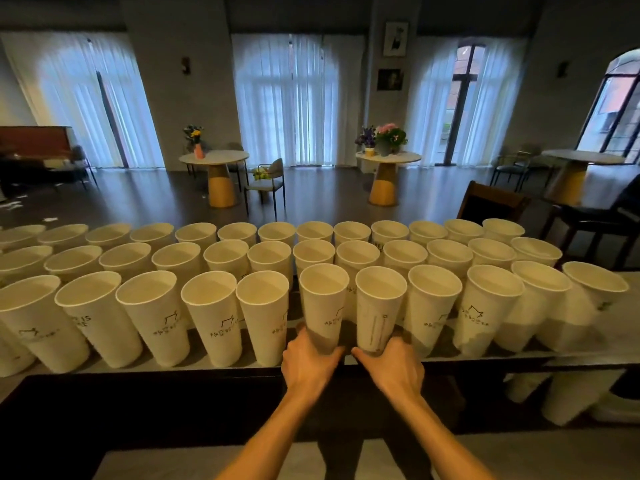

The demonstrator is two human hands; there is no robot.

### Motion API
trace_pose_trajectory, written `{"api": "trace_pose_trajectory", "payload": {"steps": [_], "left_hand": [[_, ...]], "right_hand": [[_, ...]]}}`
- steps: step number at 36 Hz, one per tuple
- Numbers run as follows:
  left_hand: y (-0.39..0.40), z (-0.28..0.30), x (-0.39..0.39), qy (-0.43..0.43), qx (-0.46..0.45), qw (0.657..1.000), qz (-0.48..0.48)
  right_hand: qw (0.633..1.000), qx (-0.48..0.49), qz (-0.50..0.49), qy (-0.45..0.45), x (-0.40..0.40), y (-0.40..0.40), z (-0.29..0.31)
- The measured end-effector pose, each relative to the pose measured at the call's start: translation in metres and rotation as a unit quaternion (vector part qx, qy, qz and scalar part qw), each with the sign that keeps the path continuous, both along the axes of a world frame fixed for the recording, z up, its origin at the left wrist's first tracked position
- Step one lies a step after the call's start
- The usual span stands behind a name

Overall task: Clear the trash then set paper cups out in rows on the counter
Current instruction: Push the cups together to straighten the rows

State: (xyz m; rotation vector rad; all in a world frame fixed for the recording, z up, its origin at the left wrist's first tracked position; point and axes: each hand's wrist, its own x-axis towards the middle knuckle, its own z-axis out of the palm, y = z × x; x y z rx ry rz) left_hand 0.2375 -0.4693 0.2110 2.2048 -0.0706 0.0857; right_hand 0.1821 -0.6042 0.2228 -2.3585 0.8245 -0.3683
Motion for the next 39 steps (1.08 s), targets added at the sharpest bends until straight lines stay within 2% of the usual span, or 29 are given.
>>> {"api": "trace_pose_trajectory", "payload": {"steps": [13, 30, 39], "left_hand": [[0.004, -0.006, 0.004, 0.029, -0.014, 0.999, 0.025], [0.007, -0.013, 0.008, 0.048, -0.008, 0.999, 0.01], [0.0, -0.011, 0.0, 0.039, 0.018, 0.997, 0.061]], "right_hand": [[0.999, 0.021, 0.047, 0.01, 0.005, 0.0, 0.001], [0.998, 0.013, 0.048, 0.04, 0.001, 0.003, 0.003], [0.995, 0.015, 0.096, 0.02, 0.001, -0.005, -0.002]]}}
